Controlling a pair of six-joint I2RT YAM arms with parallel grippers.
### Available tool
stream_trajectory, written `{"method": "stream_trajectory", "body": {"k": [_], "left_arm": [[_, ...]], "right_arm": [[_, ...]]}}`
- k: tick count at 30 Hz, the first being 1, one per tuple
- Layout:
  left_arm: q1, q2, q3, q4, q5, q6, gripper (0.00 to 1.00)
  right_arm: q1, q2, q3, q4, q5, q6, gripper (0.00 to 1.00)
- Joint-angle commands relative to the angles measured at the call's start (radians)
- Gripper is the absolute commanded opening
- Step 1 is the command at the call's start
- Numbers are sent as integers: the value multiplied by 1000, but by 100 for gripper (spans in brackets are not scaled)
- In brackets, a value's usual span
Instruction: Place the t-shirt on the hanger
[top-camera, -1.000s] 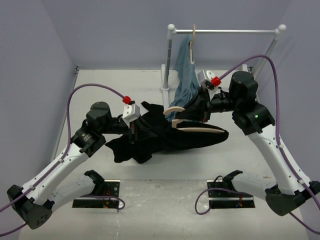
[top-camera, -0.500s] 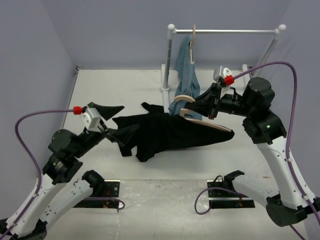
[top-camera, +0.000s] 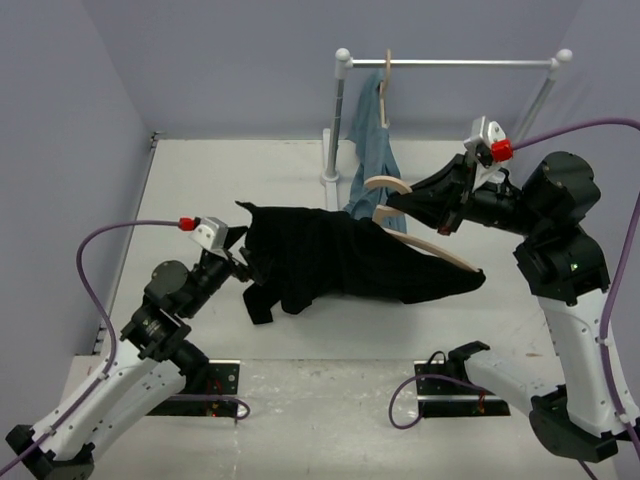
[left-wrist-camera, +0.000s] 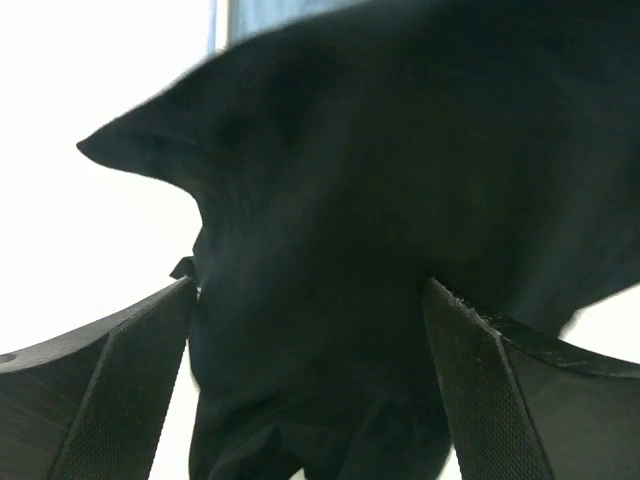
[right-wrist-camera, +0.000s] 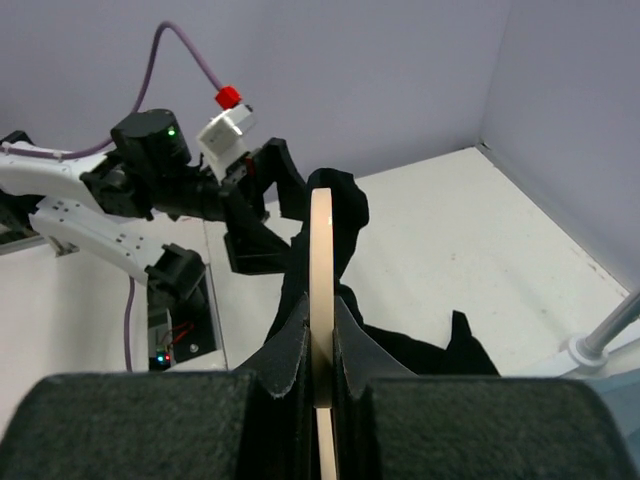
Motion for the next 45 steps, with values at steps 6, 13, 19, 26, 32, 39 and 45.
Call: {"method": "stream_trajectory", "body": {"k": [6,13,19,26,32,39,45], "left_arm": [[3,68,23,218,-147,-35,0],[3,-31,45,-18,-701,-284,0],[3,-30,120,-220,-905,-443,0],[5,31,200,-347,-1028,-587,0],[13,88,284,-404,-1110,-576,0],[104,152,270,-316,-977,-506,0],[284,217,235,-202,-669,-490,0]], "right_arm": [[-22,6,13,0,15,18,0],[-42,-52,-63,35,308,-14,0],[-48,-108,-114,86,298,-32,0],[-76,-164,-216,129,290,-34,0],[-159,-203,-283,132,281,-28,0],[-234,-265,-339,132,302,12,0],[-245,-319,-354,149,224,32,0]]}}
